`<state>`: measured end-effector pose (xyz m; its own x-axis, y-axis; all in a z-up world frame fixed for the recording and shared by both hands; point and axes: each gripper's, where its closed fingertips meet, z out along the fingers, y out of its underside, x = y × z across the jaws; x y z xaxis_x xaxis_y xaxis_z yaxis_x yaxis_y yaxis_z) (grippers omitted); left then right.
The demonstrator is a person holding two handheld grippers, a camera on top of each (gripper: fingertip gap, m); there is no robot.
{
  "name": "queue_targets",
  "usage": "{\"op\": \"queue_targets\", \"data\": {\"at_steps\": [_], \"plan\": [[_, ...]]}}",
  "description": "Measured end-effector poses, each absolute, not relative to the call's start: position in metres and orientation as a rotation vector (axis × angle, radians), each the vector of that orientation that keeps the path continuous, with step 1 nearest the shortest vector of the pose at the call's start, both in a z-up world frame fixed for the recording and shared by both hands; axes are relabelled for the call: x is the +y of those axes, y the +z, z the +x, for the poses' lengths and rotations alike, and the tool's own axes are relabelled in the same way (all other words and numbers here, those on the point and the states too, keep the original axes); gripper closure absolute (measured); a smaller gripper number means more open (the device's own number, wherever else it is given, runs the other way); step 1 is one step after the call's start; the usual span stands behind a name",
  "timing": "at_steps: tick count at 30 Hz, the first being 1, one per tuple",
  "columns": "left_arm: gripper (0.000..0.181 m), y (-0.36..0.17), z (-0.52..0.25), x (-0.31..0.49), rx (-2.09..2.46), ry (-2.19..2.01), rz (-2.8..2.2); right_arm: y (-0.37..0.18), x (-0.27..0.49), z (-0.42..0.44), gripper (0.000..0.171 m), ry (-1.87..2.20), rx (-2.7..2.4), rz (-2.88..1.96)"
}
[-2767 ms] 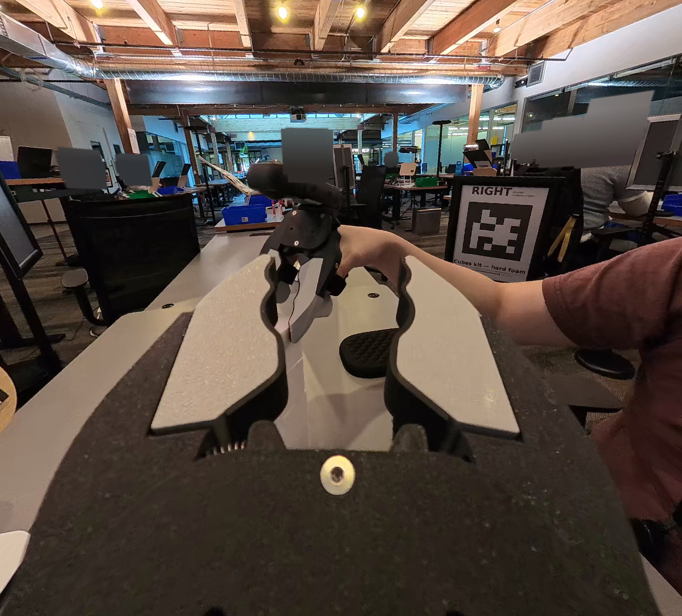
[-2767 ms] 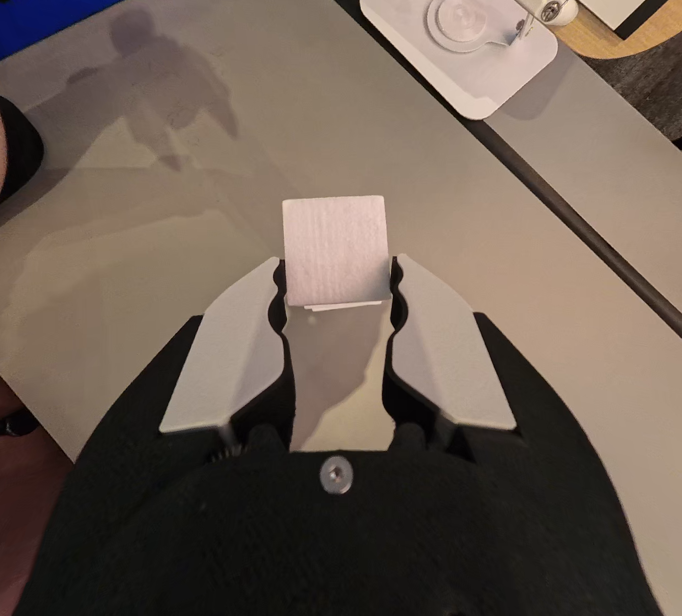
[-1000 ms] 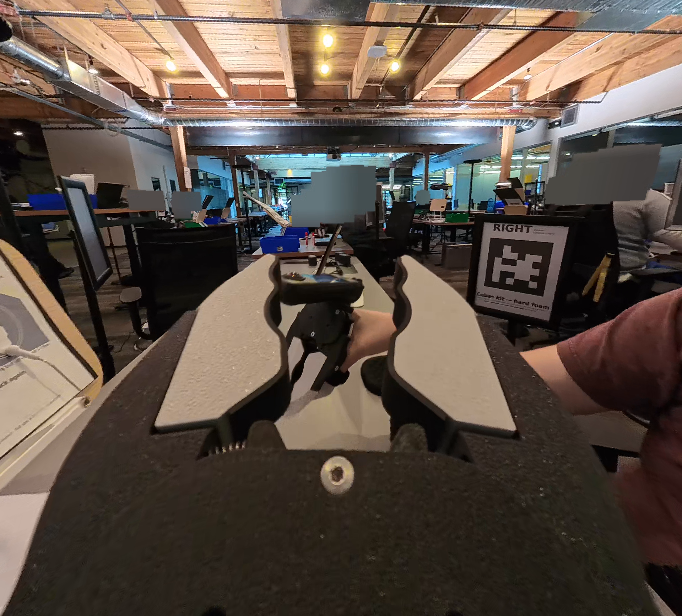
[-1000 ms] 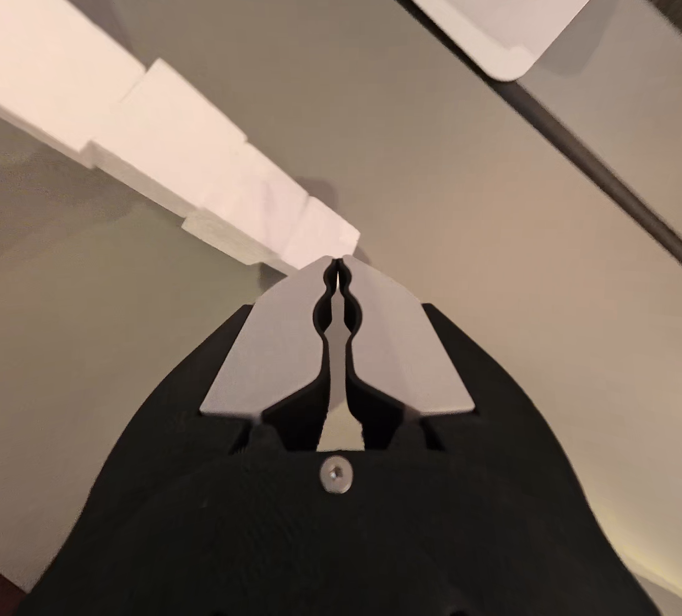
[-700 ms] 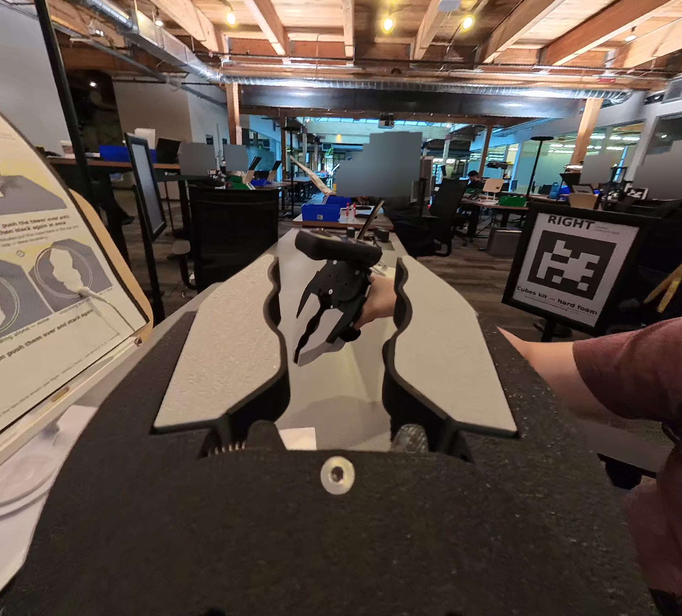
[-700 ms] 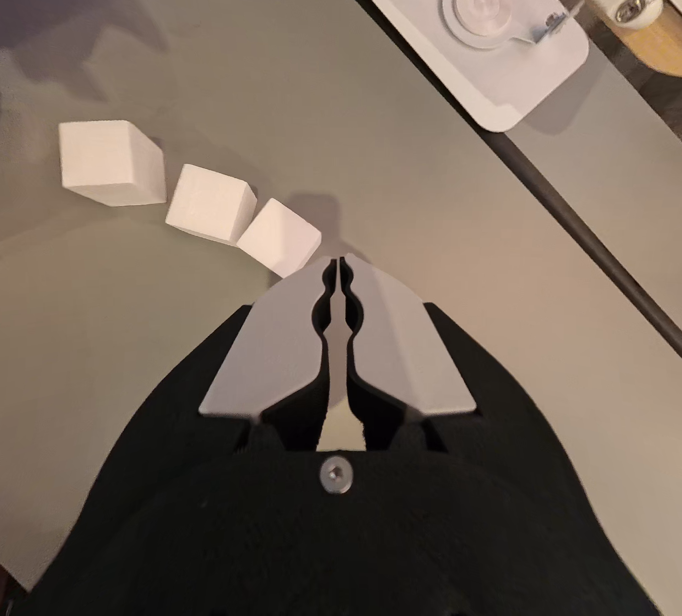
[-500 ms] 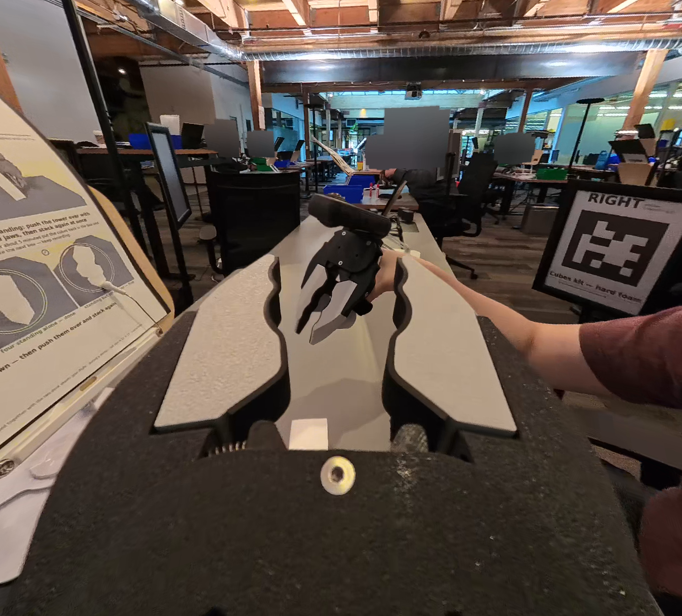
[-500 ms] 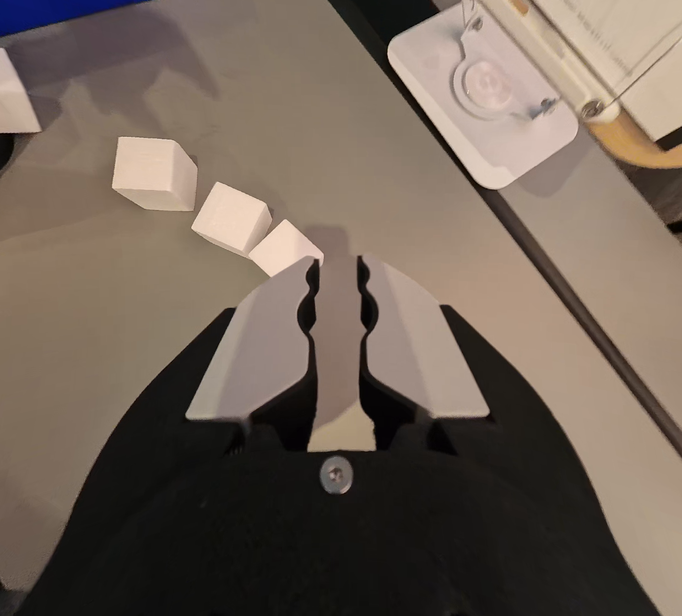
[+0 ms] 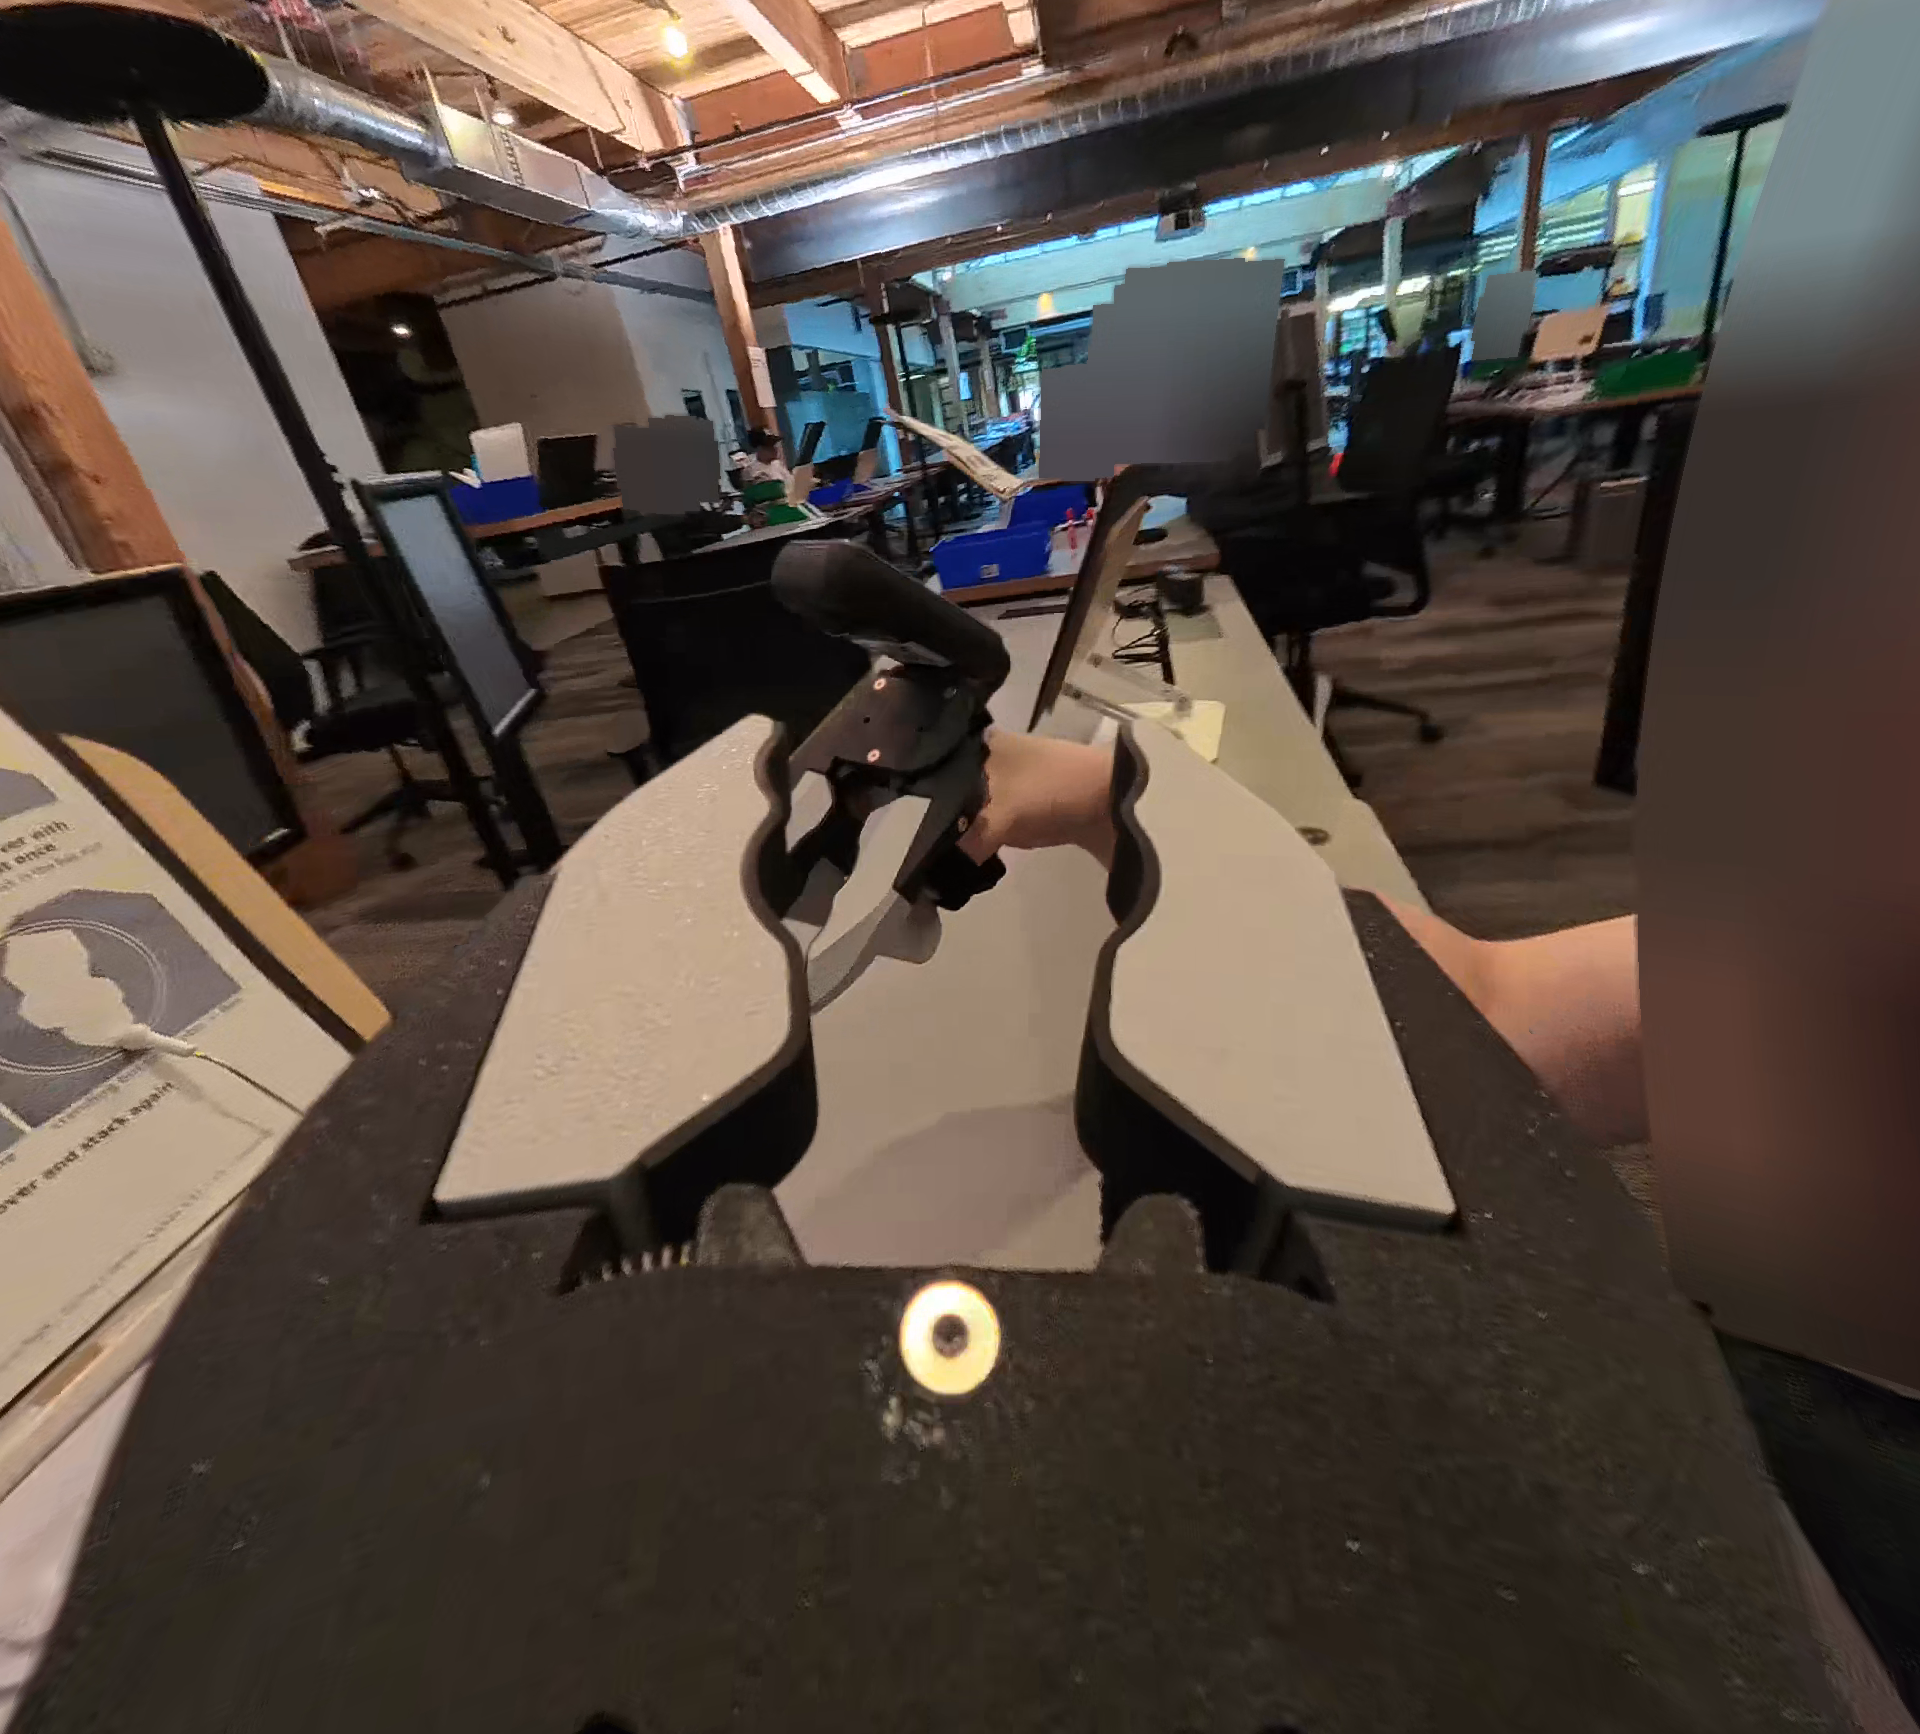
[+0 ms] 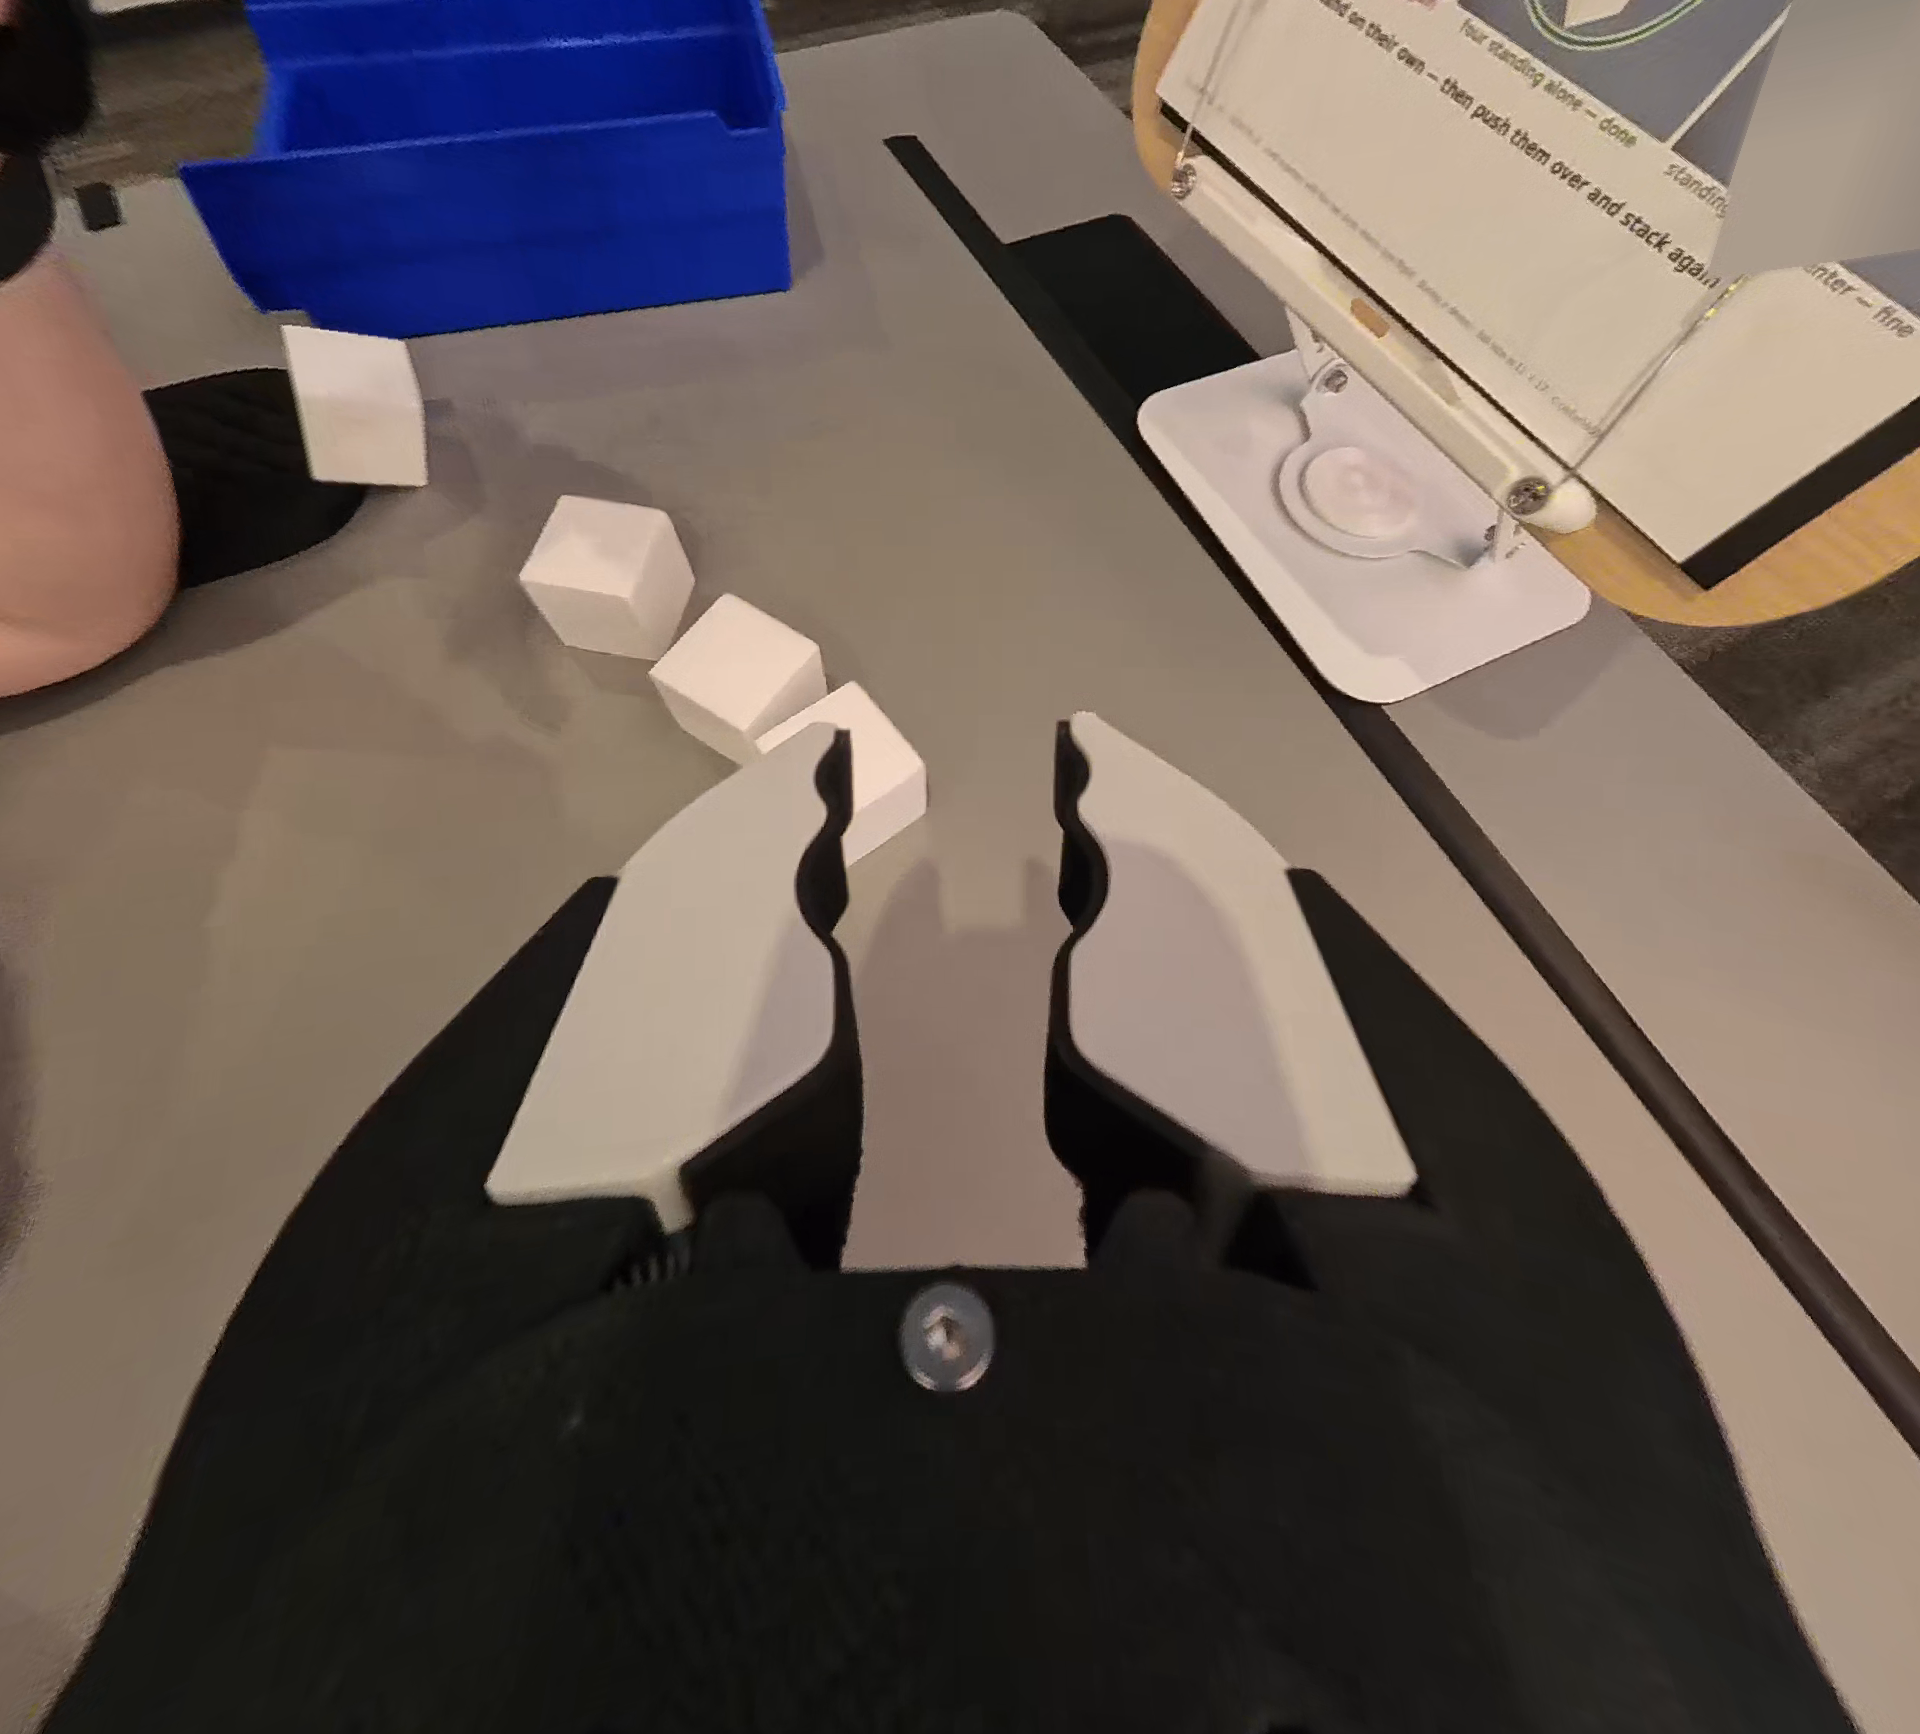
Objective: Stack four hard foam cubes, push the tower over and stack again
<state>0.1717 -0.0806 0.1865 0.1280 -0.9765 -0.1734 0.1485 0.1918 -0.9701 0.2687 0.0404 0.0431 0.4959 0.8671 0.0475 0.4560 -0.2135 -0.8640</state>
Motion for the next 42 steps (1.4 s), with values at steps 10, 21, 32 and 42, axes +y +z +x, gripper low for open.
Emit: {"op": "queue_targets", "data": {"at_steps": [10,21,32,42], "plan": [[0.121,0.075,0.106,-0.040,1.089,-0.221,-1.689,0.038,0.043,0.301,0.131,0.686,-1.058,-1.862],[0.092,-0.076,-0.078,-0.091,0.366,0.165,-2.236,0.017,0.050,0.297,0.128,0.680,-1.105,-1.904],[0.092,-0.109,-0.111,-0.077,0.217,0.307,-2.243,0.021,0.050,0.307,0.127,0.627,-1.093,-1.896],[0.109,-0.130,-0.111,-0.066,0.136,0.177,-2.281,0.012,0.052,0.311,0.128,0.612,-1.102,-1.929]]}}
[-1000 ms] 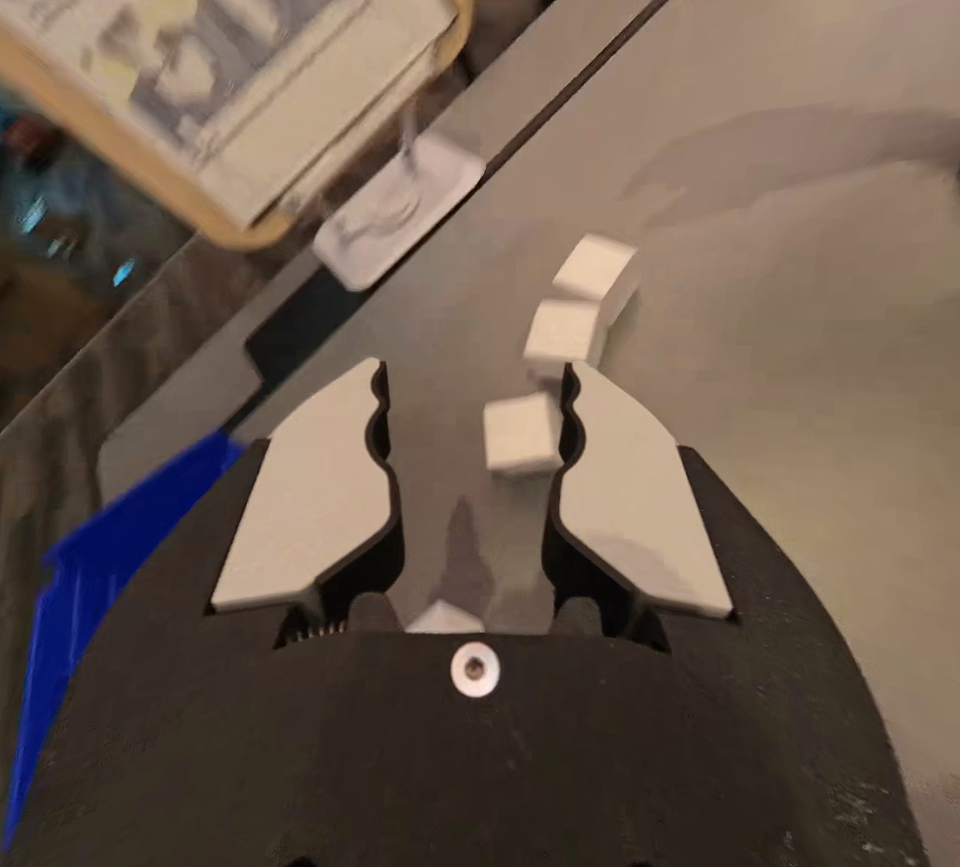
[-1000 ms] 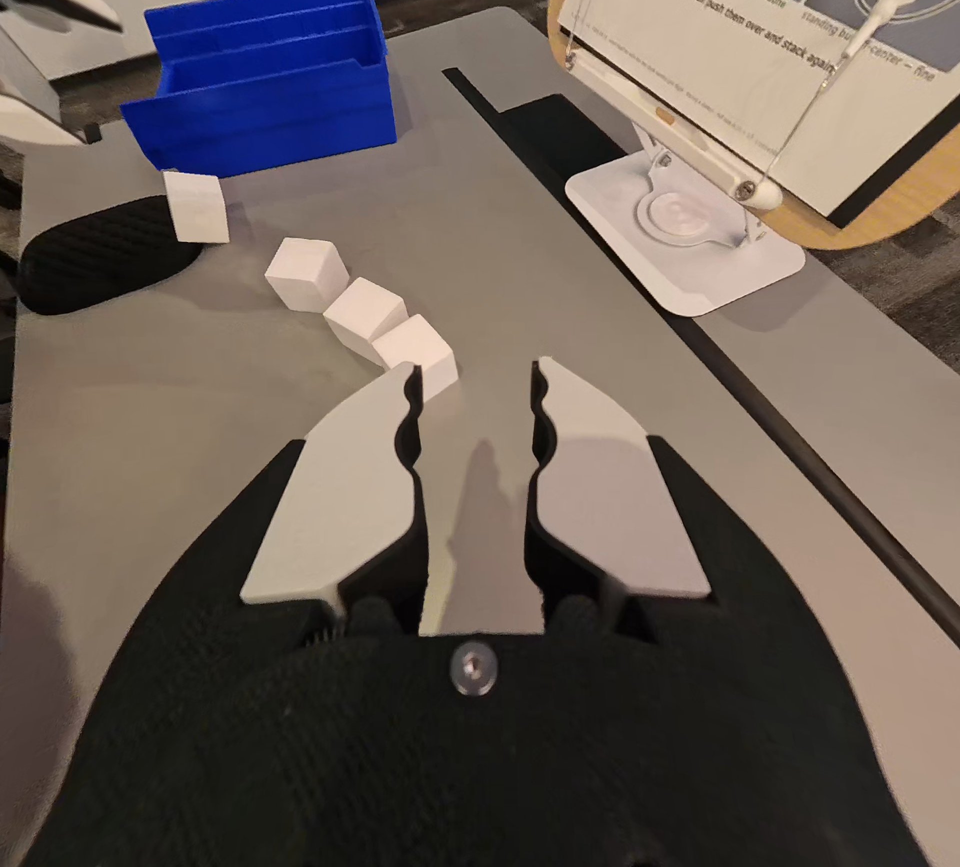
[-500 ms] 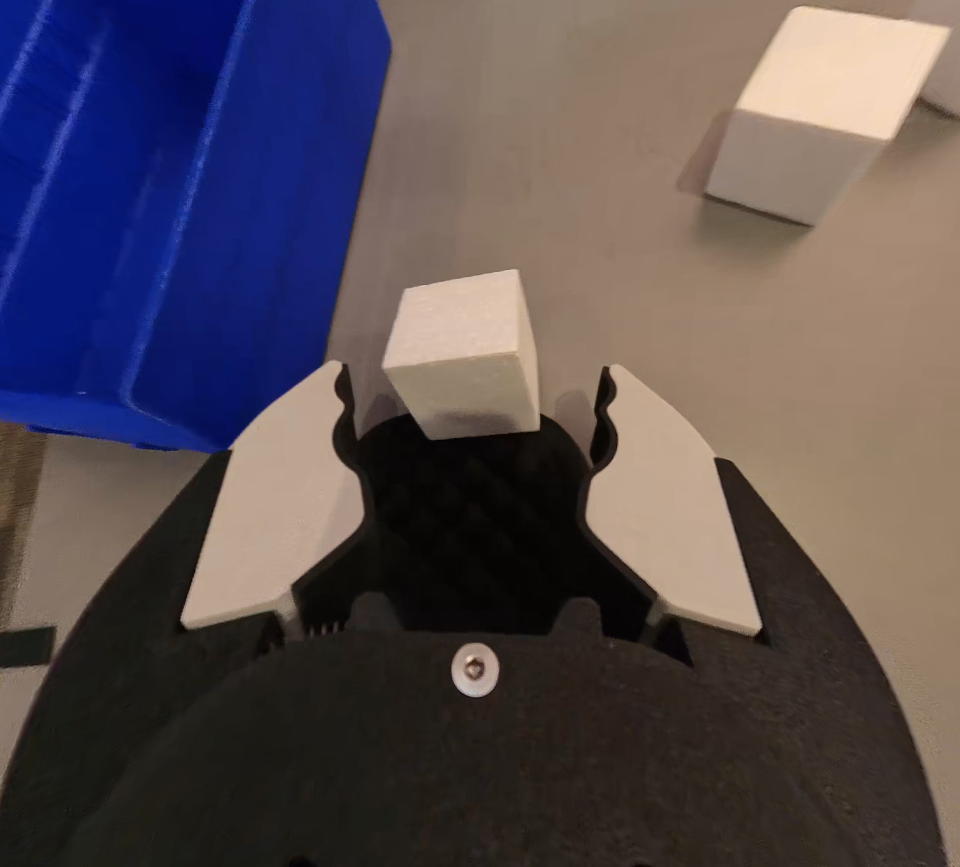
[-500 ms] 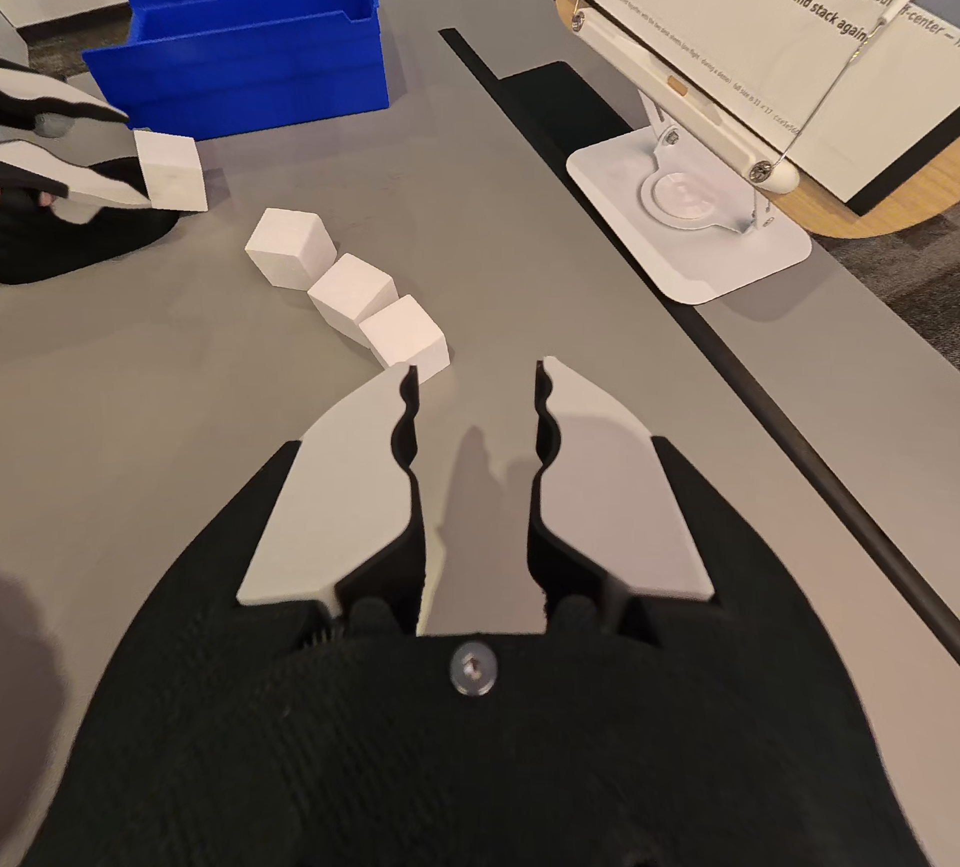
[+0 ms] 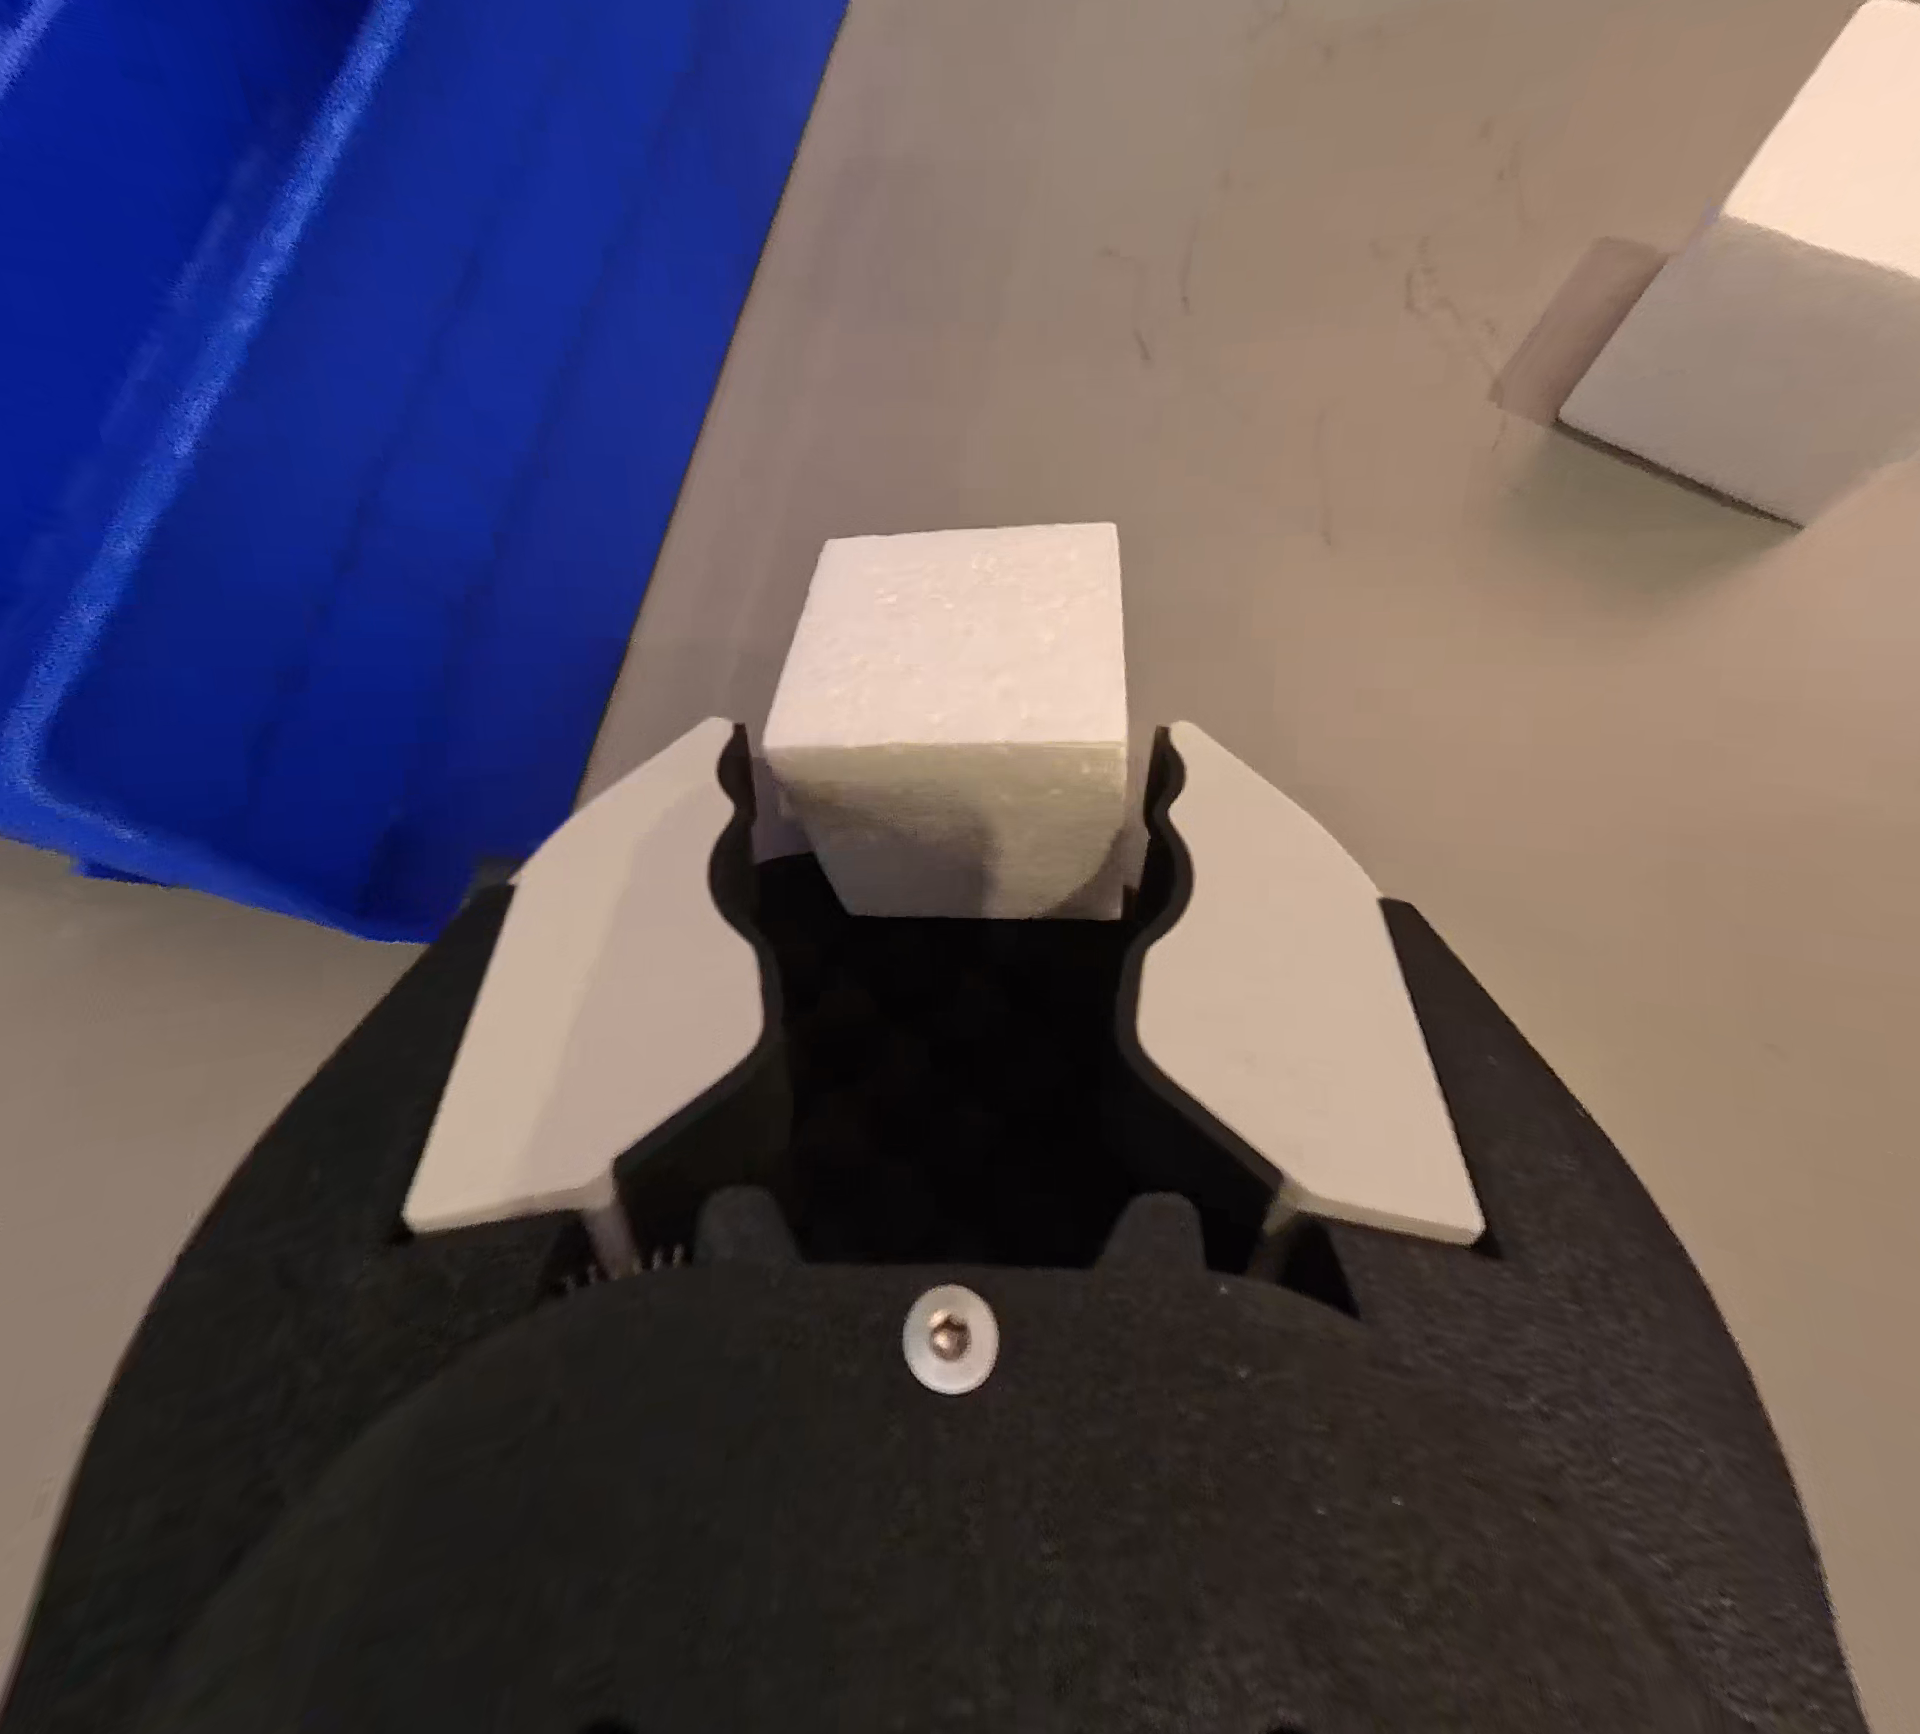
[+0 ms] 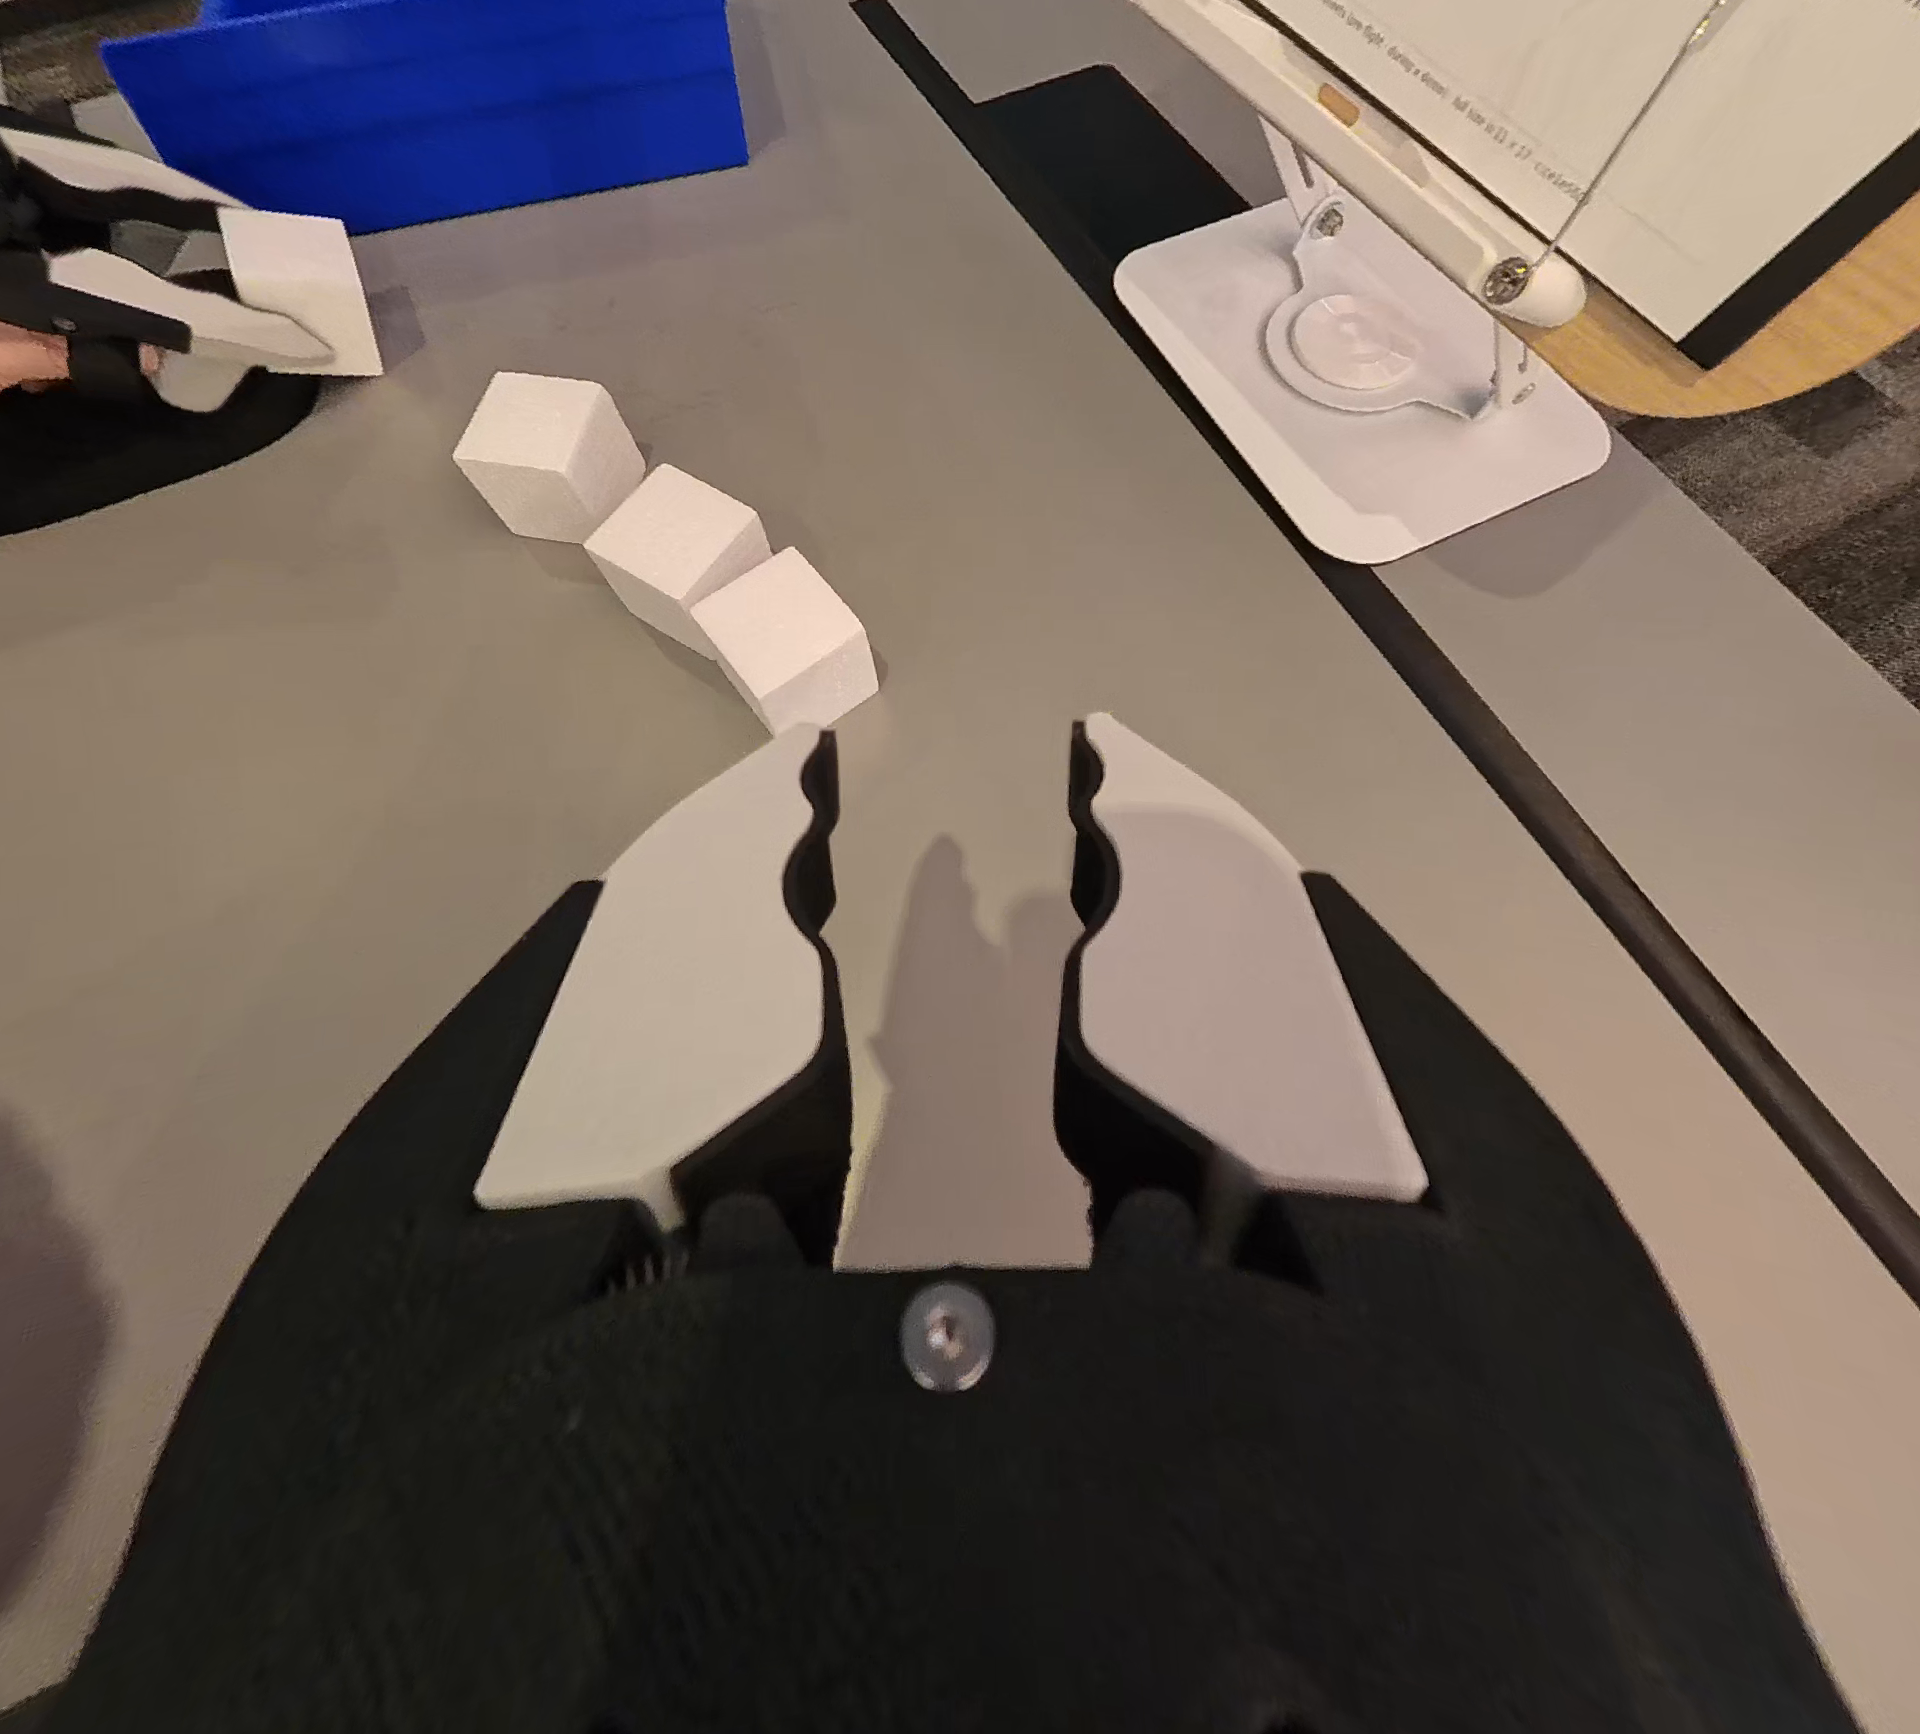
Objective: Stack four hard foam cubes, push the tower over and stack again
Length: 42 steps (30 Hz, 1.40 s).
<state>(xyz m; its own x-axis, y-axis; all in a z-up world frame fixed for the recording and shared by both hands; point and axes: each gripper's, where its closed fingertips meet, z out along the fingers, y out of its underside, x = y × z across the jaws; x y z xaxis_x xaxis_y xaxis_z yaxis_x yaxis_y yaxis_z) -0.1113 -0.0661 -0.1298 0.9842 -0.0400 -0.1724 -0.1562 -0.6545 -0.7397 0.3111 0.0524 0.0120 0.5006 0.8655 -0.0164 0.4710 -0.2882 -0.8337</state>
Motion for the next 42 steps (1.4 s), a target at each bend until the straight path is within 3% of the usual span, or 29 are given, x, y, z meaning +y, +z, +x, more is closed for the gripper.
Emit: {"op": "queue_targets", "data": {"at_steps": [3,8,13,24,42], "plan": [[0.121,-0.126,-0.104,-0.062,0.127,0.080,-2.263,0.013,0.052,0.313,0.128,0.628,-1.095,-1.928],[0.122,-0.083,-0.074,-0.045,0.184,-0.024,-2.099,0.017,0.053,0.316,0.128,0.624,-1.080,-1.913],[0.122,-0.034,0.020,-0.026,0.482,-0.265,-1.797,0.019,0.053,0.317,0.128,0.630,-1.072,-1.902],[0.122,-0.071,0.050,0.001,0.579,-0.288,-1.812,0.010,0.054,0.318,0.128,0.613,-1.092,-1.930],[0.122,-0.082,0.051,0.003,0.552,-0.375,-1.834,-0.003,0.057,0.321,0.128,0.596,-1.103,-1.973]]}}
